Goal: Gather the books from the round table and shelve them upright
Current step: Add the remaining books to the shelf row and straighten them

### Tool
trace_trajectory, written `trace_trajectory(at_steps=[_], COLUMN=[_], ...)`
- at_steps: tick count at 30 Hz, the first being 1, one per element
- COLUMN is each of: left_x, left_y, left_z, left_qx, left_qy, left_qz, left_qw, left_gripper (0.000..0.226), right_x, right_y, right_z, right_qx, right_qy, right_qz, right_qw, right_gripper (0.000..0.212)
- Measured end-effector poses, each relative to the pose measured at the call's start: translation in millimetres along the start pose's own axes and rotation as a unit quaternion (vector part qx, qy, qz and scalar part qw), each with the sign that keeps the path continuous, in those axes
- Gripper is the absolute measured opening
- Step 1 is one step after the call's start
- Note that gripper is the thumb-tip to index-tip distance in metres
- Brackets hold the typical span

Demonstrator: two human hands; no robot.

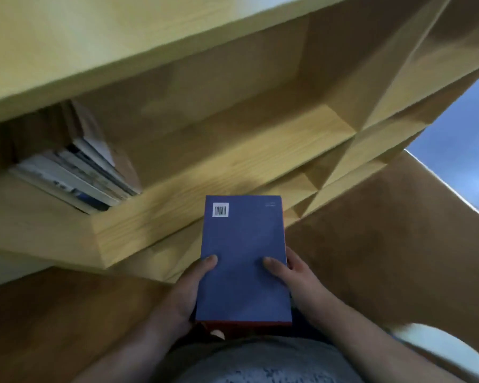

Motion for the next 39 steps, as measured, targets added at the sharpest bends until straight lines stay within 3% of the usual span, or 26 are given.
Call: trace_trajectory(at_steps=[3,7,11,17,19,23,27,29,31,34,35,39], left_x=[9,14,12,6,5,-2,-6,-9,-18,-26,-29,-44], left_y=[-1,0,5,17,23,24,14,1,-19,-51,-62,-102], left_z=[2,9,12,17,18,7,-30,-55,-77,-110,-118,-143], left_qx=[0.005,0.014,0.031,0.076,0.093,0.139,0.219,0.266,0.305,0.363,0.381,0.438], left_qy=[0.051,0.103,0.145,0.181,0.191,0.190,0.192,0.169,0.149,0.107,0.101,0.104], left_qz=[-0.050,-0.105,-0.128,-0.133,-0.125,-0.113,-0.124,-0.137,-0.176,-0.184,-0.199,-0.244], left_qw=[0.997,0.989,0.981,0.971,0.969,0.965,0.949,0.939,0.924,0.907,0.897,0.859], left_gripper=[0.023,0.032,0.027,0.031,0.043,0.072,0.048,0.058,0.047,0.082,0.082,0.060], right_x=[-5,-2,14,35,41,53,69,75,82,93,96,113], right_y=[-20,-39,-45,-38,-31,-31,-54,-77,-106,-153,-168,-218], right_z=[18,32,48,54,57,73,102,117,133,152,157,173], right_qx=[0.047,0.084,0.085,0.069,0.061,0.015,-0.067,-0.116,-0.147,-0.180,-0.190,-0.264], right_qy=[0.026,0.077,0.121,0.137,0.135,0.146,0.201,0.201,0.207,0.224,0.230,0.227], right_qz=[0.044,0.102,0.152,0.197,0.205,0.232,0.241,0.244,0.257,0.279,0.279,0.295], right_qw=[0.998,0.988,0.977,0.968,0.968,0.961,0.947,0.942,0.932,0.916,0.913,0.890], right_gripper=[0.086,0.061,0.059,0.098,0.098,0.088,0.094,0.085,0.079,0.089,0.092,0.072])
Point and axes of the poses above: each hand's wrist, its own y-axis away from the middle knuckle, its own x-axis out of the palm, z = x × y, the point moved 3 cm from there along -y, towards the middle knuckle, and after that the axes turned 10 degrees about -y, right-handed, at the moved point
